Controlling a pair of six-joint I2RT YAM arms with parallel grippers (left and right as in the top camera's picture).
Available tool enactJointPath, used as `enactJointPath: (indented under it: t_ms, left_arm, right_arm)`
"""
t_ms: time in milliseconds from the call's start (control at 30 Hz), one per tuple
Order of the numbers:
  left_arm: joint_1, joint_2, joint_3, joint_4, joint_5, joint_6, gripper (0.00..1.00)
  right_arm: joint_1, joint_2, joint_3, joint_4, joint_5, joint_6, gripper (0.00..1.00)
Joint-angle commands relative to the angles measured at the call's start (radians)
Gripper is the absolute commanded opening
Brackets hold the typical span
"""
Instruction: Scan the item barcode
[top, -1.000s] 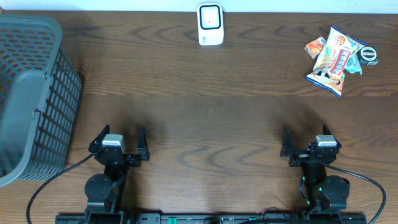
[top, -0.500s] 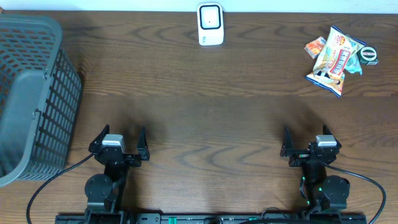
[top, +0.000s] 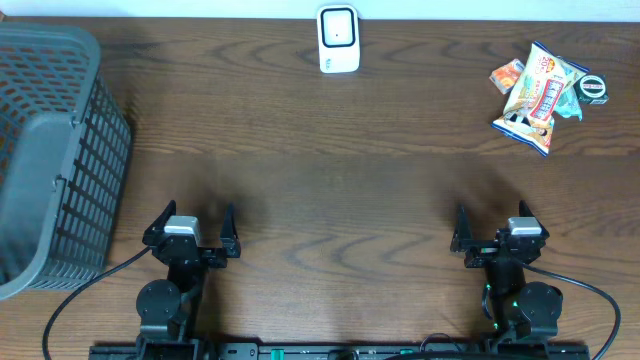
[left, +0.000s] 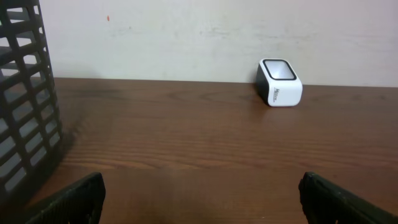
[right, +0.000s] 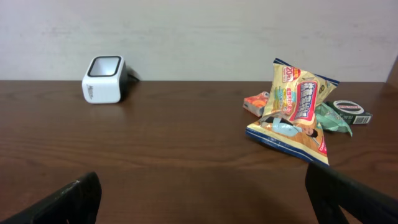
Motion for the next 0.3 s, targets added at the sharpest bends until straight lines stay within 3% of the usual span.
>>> enactJointPath:
  t_ms: [0, 267]
  left_arm:
    - [0.005, -0.006, -0.01, -0.045, 0.014, 0.009, 0.98]
    - [0.005, -0.006, -0.01, -0.044, 0.015, 0.009, 0.97]
  right_arm:
    - [-0.005, -0.007, -0.002, -0.005, 0.012, -0.008, 0.99]
    - [-0.005, -0.007, -0.002, -0.005, 0.012, -0.007, 0.99]
